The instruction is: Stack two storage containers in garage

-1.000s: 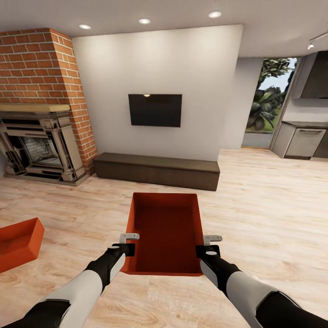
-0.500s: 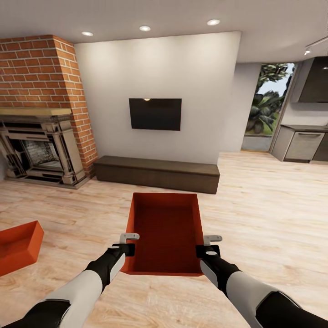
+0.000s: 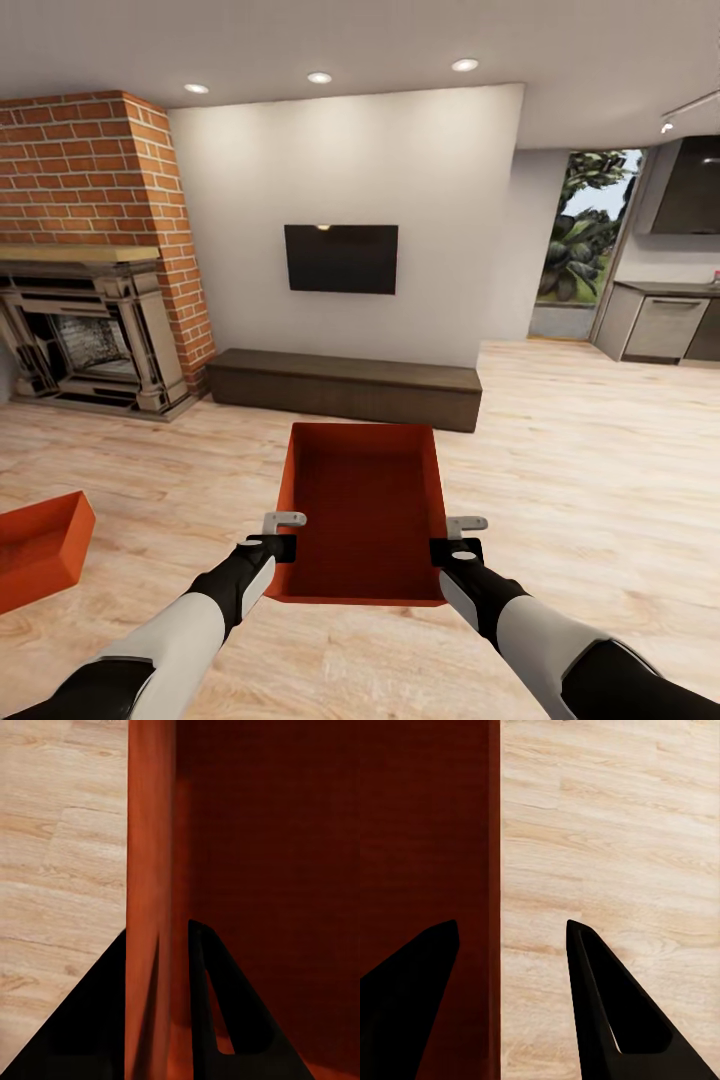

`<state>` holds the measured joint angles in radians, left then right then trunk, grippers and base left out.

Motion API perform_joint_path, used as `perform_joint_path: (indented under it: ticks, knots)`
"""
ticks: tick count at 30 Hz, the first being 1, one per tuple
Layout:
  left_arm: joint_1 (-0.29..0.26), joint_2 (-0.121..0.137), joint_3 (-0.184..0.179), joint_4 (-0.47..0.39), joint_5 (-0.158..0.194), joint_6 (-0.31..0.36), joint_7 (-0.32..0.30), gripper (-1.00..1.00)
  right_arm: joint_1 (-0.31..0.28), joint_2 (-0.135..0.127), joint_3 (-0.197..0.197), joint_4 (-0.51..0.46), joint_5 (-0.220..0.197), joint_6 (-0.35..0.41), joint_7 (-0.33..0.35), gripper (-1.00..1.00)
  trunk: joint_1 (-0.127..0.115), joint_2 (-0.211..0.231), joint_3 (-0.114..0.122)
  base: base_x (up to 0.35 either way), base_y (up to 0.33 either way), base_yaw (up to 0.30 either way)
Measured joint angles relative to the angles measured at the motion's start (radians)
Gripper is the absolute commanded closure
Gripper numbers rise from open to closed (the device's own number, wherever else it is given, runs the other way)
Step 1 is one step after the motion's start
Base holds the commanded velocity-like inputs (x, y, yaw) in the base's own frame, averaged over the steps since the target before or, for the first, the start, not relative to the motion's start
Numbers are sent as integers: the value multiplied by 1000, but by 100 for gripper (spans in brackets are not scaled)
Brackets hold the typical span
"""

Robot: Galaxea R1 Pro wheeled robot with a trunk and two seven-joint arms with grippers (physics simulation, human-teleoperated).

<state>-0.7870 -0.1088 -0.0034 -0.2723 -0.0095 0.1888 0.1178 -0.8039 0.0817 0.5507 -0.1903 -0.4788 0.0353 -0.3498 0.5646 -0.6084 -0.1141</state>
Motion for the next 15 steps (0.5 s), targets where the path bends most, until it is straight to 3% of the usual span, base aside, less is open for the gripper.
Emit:
perform_joint_path:
  ticks: [15]
  knots:
    - [0, 0, 0, 0, 0, 0, 0, 100, 0, 0, 0, 0, -1, 0, 0, 100, 0, 0, 20, 0, 0, 0]
